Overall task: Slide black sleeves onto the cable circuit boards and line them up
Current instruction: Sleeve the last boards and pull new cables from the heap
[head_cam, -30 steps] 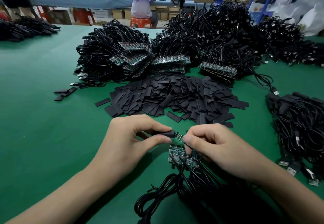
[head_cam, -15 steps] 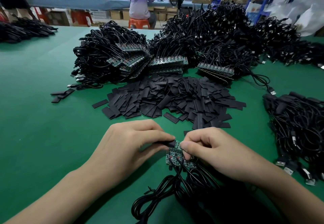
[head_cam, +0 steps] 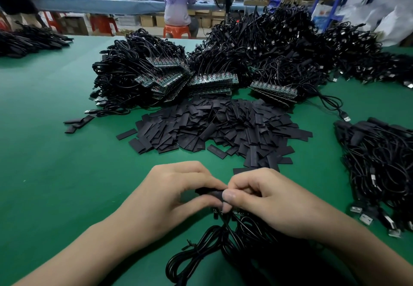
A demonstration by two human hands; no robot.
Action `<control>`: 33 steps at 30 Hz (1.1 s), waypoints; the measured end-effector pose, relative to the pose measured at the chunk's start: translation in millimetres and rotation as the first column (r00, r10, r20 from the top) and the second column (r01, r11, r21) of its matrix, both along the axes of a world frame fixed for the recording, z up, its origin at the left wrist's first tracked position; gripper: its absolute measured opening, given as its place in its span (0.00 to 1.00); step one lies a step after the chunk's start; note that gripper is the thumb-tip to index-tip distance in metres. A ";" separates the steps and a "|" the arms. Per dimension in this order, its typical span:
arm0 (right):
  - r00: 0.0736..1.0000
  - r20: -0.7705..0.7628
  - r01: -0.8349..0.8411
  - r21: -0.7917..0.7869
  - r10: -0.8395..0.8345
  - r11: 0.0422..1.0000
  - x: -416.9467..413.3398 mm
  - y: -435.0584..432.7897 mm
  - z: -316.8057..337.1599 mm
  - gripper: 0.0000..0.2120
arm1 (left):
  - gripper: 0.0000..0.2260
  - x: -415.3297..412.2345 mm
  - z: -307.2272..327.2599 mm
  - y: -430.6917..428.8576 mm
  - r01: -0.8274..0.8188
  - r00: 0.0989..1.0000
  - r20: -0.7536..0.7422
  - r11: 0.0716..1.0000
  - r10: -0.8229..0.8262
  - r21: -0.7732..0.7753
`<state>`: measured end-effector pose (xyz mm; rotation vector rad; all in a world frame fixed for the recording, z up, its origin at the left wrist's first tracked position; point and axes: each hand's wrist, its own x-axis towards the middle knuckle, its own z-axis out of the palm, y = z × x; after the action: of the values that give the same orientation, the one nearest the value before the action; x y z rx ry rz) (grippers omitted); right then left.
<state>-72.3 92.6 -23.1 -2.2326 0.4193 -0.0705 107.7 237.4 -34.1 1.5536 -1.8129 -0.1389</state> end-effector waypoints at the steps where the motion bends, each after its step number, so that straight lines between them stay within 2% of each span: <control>1: 1.000 0.021 0.020 0.051 -0.021 0.999 0.5 -0.6 0.0 0.11 | 0.07 0.2 0.4 -0.1 -0.020 1.000 -0.013 1.000 0.020 -0.020; 3: 0.997 0.044 0.063 0.165 -0.071 0.984 -0.7 -4.3 2.2 0.11 | 0.07 0.8 1.4 0.0 -0.073 0.996 -0.058 0.996 0.070 -0.058; 6: 0.996 0.048 0.066 0.263 -0.081 0.963 -4.8 -8.3 7.8 0.06 | 0.08 -0.5 1.9 -0.2 -0.117 0.990 -0.089 0.987 0.108 -0.106; 13: 0.986 0.089 0.121 0.212 -0.142 0.970 -3.4 -2.7 6.3 0.06 | 0.08 -1.0 -0.5 0.9 -0.111 0.991 -0.082 0.987 0.102 -0.120; 20: 0.986 0.093 0.124 0.153 -0.139 0.980 -0.6 0.2 4.5 0.06 | 0.08 -0.4 -1.2 0.5 -0.017 1.000 -0.021 0.998 0.016 -0.065; 23: 0.977 0.135 0.150 0.135 -0.168 0.979 1.0 2.1 5.8 0.04 | 0.07 -1.5 -1.6 -1.3 -0.080 0.993 -0.090 0.993 0.072 -0.091; 25: 0.963 0.185 0.187 0.057 -0.195 0.981 -0.2 2.8 6.7 0.02 | 0.07 -3.4 -2.3 -2.7 -0.148 0.981 -0.139 0.983 0.132 -0.111; 27: 0.954 0.228 0.226 -0.120 -0.195 0.967 -2.7 4.4 7.3 0.05 | 0.07 -5.9 -2.8 -3.3 -0.200 0.969 -0.172 0.974 0.179 -0.111; 30: 0.956 0.261 0.229 -0.371 -0.136 0.900 -4.7 9.0 10.0 0.09 | 0.07 -8.2 -2.9 -3.1 -0.238 0.957 -0.197 0.966 0.214 -0.105; 33: 0.946 0.318 0.228 -0.525 -0.060 0.820 -5.0 12.9 12.8 0.09 | 0.07 -7.4 -3.3 -3.1 -0.236 0.953 -0.216 0.967 0.212 -0.094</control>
<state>-77.3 105.5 -10.3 -2.7000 0.4476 -0.6750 100.3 234.3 -37.3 1.5865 -1.4490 -0.0770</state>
